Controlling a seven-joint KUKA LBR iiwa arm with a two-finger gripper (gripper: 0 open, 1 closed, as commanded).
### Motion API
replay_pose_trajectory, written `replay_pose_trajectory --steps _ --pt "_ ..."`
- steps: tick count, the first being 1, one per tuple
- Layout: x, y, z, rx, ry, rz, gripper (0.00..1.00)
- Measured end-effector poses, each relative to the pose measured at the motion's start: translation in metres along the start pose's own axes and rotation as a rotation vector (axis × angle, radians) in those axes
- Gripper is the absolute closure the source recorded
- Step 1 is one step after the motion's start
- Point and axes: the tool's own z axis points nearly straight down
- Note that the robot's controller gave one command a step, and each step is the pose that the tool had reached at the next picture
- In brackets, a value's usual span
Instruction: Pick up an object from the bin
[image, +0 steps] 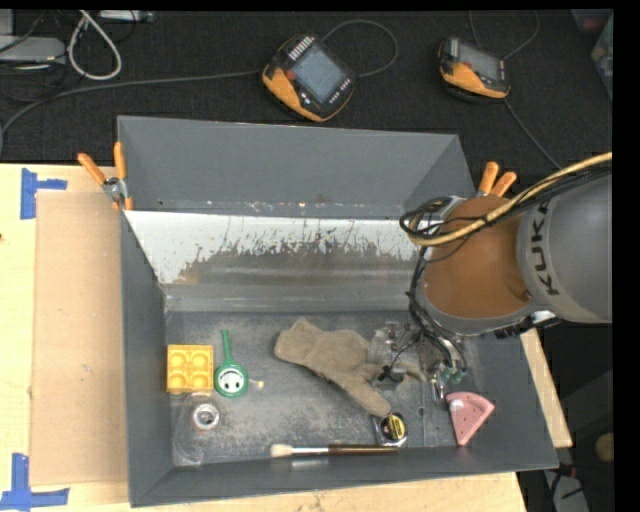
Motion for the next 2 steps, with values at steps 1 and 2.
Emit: replay_pose_trajectory --steps 1,2 --pt "0.001 0.0 -0.019 0.0 0.003 0.0 1.0" --pt "0.0 0.0 -0.038 0.0 -0.001 0.0 1.0"
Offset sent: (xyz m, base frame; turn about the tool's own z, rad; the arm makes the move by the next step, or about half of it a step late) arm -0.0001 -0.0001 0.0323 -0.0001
